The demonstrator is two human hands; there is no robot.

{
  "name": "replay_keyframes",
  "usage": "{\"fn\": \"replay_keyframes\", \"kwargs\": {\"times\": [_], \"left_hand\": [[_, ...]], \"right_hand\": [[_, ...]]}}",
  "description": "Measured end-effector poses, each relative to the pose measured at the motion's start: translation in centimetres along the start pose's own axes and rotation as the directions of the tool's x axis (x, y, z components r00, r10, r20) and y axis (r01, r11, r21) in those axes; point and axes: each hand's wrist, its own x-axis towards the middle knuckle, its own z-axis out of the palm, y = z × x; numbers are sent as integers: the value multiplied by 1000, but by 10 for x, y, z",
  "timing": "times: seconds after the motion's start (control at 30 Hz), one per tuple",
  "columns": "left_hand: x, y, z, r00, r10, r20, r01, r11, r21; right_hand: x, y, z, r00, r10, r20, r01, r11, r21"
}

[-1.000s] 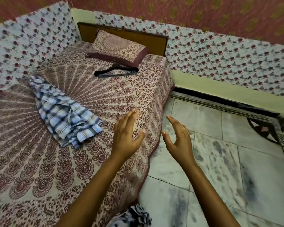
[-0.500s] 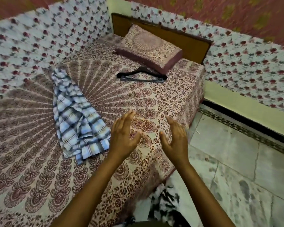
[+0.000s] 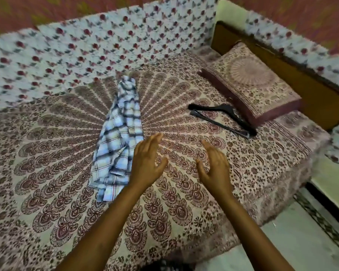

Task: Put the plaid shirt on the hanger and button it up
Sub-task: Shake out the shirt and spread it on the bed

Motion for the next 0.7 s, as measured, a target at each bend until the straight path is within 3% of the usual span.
{"fn": "replay_keyframes", "kwargs": {"times": [0.13, 0.43, 0.7], "left_hand": [[41, -34, -7, 1000, -21, -8, 21, 997, 69], [118, -125, -21, 989, -134, -69, 138, 989, 49], [182, -204, 0, 972, -232, -32, 234, 968, 92]], "right_hand": [[53, -13, 16, 997, -65, 35, 66, 998, -17], [152, -56, 80, 979, -115, 167, 126, 990, -56], [231, -61, 145, 956, -154, 250, 170, 984, -43]]}}
